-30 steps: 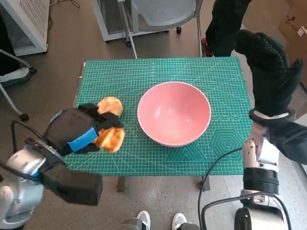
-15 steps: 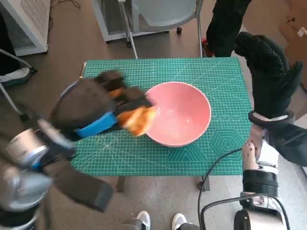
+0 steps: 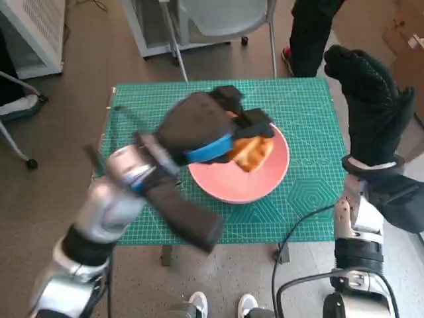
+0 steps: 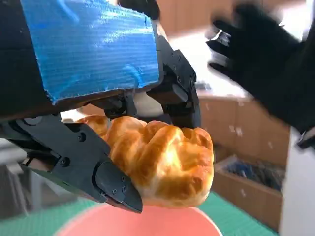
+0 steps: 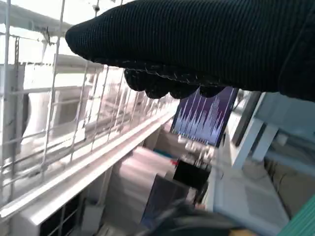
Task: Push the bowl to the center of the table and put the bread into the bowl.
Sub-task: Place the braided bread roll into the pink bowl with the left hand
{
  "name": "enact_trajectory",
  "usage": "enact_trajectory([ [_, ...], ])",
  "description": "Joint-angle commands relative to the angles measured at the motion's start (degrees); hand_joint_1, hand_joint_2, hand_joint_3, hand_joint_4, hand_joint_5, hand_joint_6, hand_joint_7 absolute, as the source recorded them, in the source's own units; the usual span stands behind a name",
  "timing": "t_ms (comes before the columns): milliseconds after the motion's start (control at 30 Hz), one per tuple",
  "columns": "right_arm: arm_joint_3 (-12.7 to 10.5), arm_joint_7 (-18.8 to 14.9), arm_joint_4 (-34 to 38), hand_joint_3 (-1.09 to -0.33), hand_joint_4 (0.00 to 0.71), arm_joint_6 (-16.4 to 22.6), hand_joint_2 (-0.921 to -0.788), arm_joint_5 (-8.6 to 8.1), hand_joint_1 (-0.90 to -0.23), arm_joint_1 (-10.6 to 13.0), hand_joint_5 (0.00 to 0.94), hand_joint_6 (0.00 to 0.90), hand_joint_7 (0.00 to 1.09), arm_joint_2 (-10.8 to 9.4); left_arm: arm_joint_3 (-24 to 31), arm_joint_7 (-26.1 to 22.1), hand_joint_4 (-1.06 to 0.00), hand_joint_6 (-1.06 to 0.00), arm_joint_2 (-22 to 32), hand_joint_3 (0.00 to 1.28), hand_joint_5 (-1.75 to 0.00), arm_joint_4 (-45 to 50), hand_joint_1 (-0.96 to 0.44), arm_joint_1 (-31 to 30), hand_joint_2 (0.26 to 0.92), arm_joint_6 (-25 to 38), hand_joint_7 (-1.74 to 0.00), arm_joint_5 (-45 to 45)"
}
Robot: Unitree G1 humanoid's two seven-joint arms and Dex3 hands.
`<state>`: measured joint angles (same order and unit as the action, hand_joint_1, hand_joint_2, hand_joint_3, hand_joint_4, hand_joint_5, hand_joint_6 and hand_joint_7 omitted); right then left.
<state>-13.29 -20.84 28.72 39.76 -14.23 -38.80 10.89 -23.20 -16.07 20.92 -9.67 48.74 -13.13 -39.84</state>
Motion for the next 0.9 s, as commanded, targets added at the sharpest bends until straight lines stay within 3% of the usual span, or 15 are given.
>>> enact_trajectory([
  [33,0.13,2.00,-0.89,-0.537,0.353,-0.54,-0.921,2.00,-0.435,2.28,0.016,0.440,0.02,0.82,-1.73,1.90,-0.76,-0.66,-1.64,0.03,-1.08,-10.55,0.00,3.99,0.918,-2.43,-1.14,-0.53],
  [133,-0.14,2.36,-1.56,-0.535,0.357,-1.03,-0.921,1.70,-0.435,2.75,0.015,0.437,0.02,1.11,-2.13,-0.59,-0.65,-0.57,-2.19,0.11,-1.20,-14.83,0.00,4.56,0.920,-1.17,-1.23,0.40],
  [167,-0.23,2.39,-1.82,-0.531,0.358,-1.25,-0.921,1.46,-0.436,2.91,0.015,0.438,0.02,1.20,-2.24,-1.78,-0.54,-0.50,-2.28,0.11,-1.04,-15.82,-0.02,4.58,0.905,-0.43,-1.10,0.70],
  [233,-0.28,2.41,-2.41,-0.522,0.362,-1.79,-0.921,1.03,-0.437,3.21,0.014,0.440,0.02,1.26,-2.40,-3.73,-0.41,-0.44,-2.24,0.06,-0.46,-16.88,-0.08,4.65,0.894,0.72,-0.55,0.97],
  [333,-0.37,2.55,-3.80,-0.502,0.360,-3.00,-0.921,0.24,-0.450,3.82,0.010,0.440,0.02,1.14,-2.49,-6.86,-0.19,-0.33,-1.78,0.02,-0.15,-17.95,-0.22,4.97,0.858,1.74,-0.18,1.40],
  [400,-0.35,2.76,-4.52,-0.495,0.359,-3.43,-0.921,0.08,-0.454,4.13,0.009,0.440,0.02,1.07,-2.52,-7.45,-0.13,-0.30,-1.53,0.01,-0.08,-18.75,-0.30,5.19,0.840,1.20,-0.09,1.47],
  [667,-0.30,3.19,-5.55,-0.486,0.356,-4.24,-0.921,-0.14,-0.459,4.47,0.005,0.439,0.02,0.81,-1.39,-8.50,-0.05,-0.27,-0.53,0.00,0.00,-19.48,-0.46,4.36,0.819,-0.49,-0.01,3.75],
  [900,-0.03,2.80,-5.20,-0.485,0.354,-4.10,-0.921,-0.25,-0.462,4.26,0.002,0.438,0.01,0.71,-0.02,-9.06,0.00,-0.23,1.30,0.01,0.00,-16.00,-0.59,2.64,0.854,-0.67,-0.01,5.42],
])
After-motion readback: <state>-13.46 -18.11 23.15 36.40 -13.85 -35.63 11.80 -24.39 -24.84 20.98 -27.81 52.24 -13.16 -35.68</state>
